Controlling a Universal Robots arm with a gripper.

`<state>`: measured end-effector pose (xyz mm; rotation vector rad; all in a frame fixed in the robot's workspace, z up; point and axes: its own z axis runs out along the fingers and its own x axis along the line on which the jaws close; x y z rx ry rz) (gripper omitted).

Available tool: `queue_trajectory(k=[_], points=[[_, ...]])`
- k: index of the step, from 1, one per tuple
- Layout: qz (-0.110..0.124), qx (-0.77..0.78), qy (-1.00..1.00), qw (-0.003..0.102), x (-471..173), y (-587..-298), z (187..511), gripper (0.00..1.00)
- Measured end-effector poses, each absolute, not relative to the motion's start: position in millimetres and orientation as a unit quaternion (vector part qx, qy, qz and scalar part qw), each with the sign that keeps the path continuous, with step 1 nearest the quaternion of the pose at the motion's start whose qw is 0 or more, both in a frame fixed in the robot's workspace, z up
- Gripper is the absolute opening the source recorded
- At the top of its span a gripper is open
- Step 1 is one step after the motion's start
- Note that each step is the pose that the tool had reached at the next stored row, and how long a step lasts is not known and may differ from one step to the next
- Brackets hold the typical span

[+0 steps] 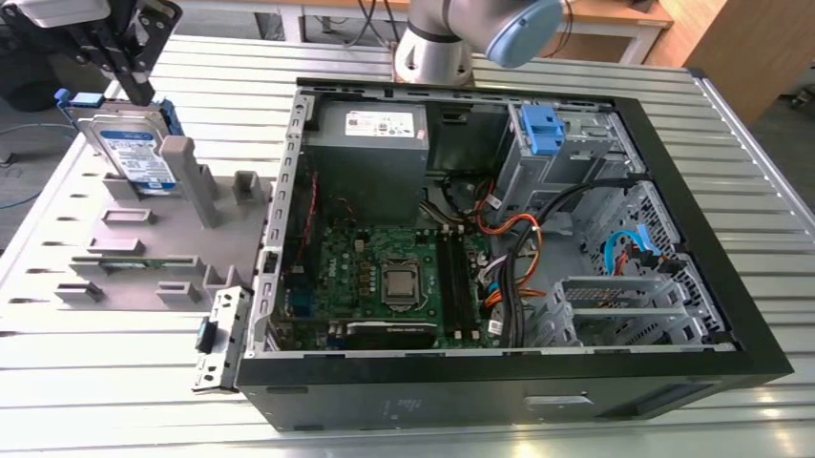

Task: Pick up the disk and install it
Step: 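Reach for the disk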

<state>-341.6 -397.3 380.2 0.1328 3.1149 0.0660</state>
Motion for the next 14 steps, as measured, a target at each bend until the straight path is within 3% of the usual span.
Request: queue_trajectory(k=[14], points=[[0.021,0.044,0.999,0.012,-367,-397,379,0.11]])
